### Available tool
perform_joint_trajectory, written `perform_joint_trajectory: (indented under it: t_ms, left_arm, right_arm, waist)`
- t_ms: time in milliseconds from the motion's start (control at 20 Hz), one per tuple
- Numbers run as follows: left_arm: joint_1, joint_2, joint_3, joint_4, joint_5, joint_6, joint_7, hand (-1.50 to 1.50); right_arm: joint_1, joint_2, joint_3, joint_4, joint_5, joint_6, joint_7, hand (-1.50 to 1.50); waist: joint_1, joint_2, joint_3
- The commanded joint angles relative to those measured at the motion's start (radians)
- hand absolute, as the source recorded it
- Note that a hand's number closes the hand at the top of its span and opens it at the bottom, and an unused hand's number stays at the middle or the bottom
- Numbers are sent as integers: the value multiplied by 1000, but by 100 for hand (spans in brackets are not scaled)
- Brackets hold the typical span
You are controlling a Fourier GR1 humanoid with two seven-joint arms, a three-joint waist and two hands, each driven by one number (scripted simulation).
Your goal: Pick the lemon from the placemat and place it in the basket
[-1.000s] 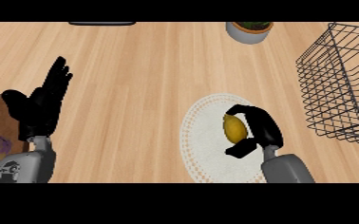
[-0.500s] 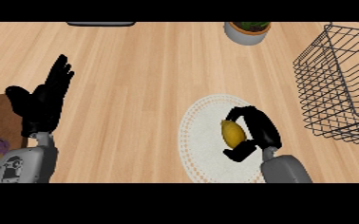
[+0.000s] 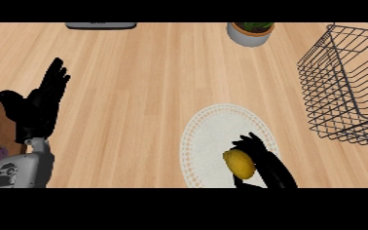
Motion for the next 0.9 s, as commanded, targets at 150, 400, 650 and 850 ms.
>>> perform_joint_trajectory:
  t_ms: [150, 400, 650, 850]
  left_arm:
    - [40, -12, -6, -36, 3, 0, 3, 0]
    - [-13, -19, 1, 12, -11, 28, 3, 0]
    - [-17, 11, 6, -25, -4, 7, 38, 0]
    - [14, -11, -15, -9, -16, 2, -6, 0]
  right_arm:
    - [347, -91, 37, -143, -186, 17, -362, 150]
    - [528, -126, 31, -461, -360, 112, -400, 150]
    - [710, -234, -104, -766, -491, 137, -395, 150]
    - [758, -237, -151, -1003, -512, 149, -152, 150]
  waist:
    - [-5, 25, 21]
    - [-14, 29, 18]
    - [-8, 28, 18]
    - [3, 31, 18]
